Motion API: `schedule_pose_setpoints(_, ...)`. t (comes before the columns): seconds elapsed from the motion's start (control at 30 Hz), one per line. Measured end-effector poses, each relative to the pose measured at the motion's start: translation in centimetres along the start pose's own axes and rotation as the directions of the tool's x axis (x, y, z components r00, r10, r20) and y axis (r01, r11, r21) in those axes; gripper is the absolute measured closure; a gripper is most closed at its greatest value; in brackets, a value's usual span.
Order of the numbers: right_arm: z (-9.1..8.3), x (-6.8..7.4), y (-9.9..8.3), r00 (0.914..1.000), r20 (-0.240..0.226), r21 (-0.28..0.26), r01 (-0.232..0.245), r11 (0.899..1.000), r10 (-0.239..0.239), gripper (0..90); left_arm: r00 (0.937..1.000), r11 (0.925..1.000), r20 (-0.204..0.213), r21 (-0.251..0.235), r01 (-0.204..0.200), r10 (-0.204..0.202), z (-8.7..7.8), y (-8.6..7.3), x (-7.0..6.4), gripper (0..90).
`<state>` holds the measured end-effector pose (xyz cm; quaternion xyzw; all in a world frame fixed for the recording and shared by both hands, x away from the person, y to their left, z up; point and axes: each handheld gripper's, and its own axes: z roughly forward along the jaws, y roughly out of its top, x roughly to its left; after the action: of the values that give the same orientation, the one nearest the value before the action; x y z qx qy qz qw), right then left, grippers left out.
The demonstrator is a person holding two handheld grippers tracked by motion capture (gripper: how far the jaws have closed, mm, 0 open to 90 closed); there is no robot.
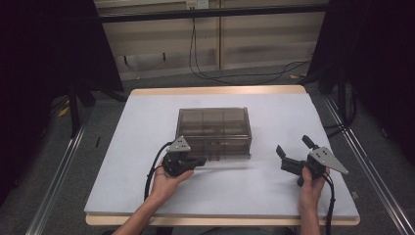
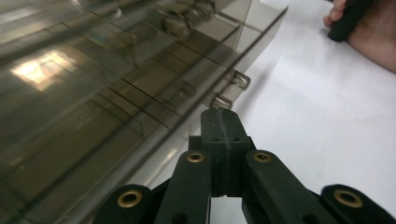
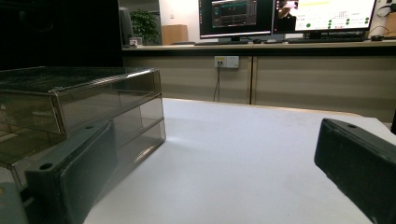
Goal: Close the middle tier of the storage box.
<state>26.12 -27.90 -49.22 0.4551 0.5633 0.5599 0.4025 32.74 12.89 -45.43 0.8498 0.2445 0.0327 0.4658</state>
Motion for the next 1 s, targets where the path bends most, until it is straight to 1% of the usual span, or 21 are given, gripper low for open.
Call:
schedule_pose_setpoints(0.03, 0.0, 0.0, 0.0, 1.0000, 0.000, 0.000, 0.000, 1.000, 0.000, 0.0, 1.0000, 1.0000, 0.000, -0.001, 0.005, -0.005, 0.0, 0.0, 0.1, 90.0)
schedule_pose_setpoints(0.07, 0.0, 0.0, 0.0, 1.0000, 0.000, 0.000, 0.000, 1.000, 0.000, 0.0, 1.0000, 0.9999, -0.003, 0.012, 0.005, -0.005, 0.0, -0.1, 0.2, 90.0)
schedule_pose_setpoints(0.13, 0.0, 0.0, 0.0, 1.0000, 0.000, 0.000, 0.000, 1.000, 0.000, 0.0, 1.0000, 0.9999, -0.008, 0.013, -0.001, 0.001, 0.0, -0.1, 0.2, 90.0)
schedule_pose_setpoints(0.2, 0.0, 0.0, 0.0, 1.0000, 0.000, 0.000, -0.001, 1.000, 0.001, 0.0, 0.9999, 0.9999, -0.011, 0.013, 0.003, -0.002, 0.1, -0.1, 0.3, 90.0)
schedule_pose_setpoints(0.37, 0.0, 0.0, 0.0, 1.0000, 0.000, 0.000, 0.001, 1.000, -0.001, 0.0, 1.0000, 0.9998, -0.009, 0.020, 0.005, -0.005, 0.2, 0.1, 0.5, 90.0)
schedule_pose_setpoints(0.4, 0.0, 0.0, 0.0, 1.0000, 0.000, 0.000, 0.002, 1.000, -0.002, 0.0, 0.9998, 0.9997, -0.010, 0.020, 0.015, -0.015, 0.4, 0.2, 0.5, 90.0)
schedule_pose_setpoints(0.43, 0.0, 0.0, 0.0, 1.0000, 0.001, -0.002, 0.001, 1.000, -0.001, 0.0, 1.0000, 0.9997, -0.001, 0.024, 0.009, -0.009, 0.5, 0.3, 0.6, 90.0)
schedule_pose_setpoints(0.47, 0.0, 0.0, 0.0, 1.0000, 0.001, -0.001, 0.002, 1.000, -0.002, 0.0, 0.9999, 0.9997, 0.004, 0.017, 0.016, -0.016, 0.5, 0.4, 0.5, 90.0)
schedule_pose_setpoints(0.57, 0.0, 0.0, 0.0, 1.0000, 0.000, 0.000, 0.000, 1.000, 0.000, 0.0, 0.9997, 0.9997, 0.014, 0.020, 0.017, -0.017, 0.6, 0.4, 0.6, 90.0)
schedule_pose_setpoints(0.6, 0.0, 0.0, 0.0, 1.0000, 0.000, -0.001, 0.001, 1.000, -0.001, 0.0, 0.9999, 0.9997, 0.005, 0.022, 0.014, -0.014, 0.7, 0.5, 0.5, 90.0)
schedule_pose_setpoints(0.7, 0.0, 0.0, 0.0, 1.0000, -0.003, -0.003, 0.001, 1.000, -0.002, 0.0, 0.9999, 0.9998, 0.009, 0.019, 0.008, -0.008, 0.8, 0.6, 0.5, 90.0)
schedule_pose_setpoints(0.77, 0.0, 0.0, 0.0, 1.0000, 0.000, 0.000, 0.000, 1.000, 0.000, 0.0, 1.0000, 0.9998, 0.004, 0.019, 0.004, -0.004, 0.9, 0.8, 0.5, 90.0)
schedule_pose_setpoints(1.0, 0.0, 0.0, 0.0, 1.0000, 0.000, 0.000, 0.001, 1.000, -0.001, 0.0, 0.9998, 0.9998, -0.004, 0.008, 0.020, -0.020, 1.2, 1.0, 0.7, 90.0)
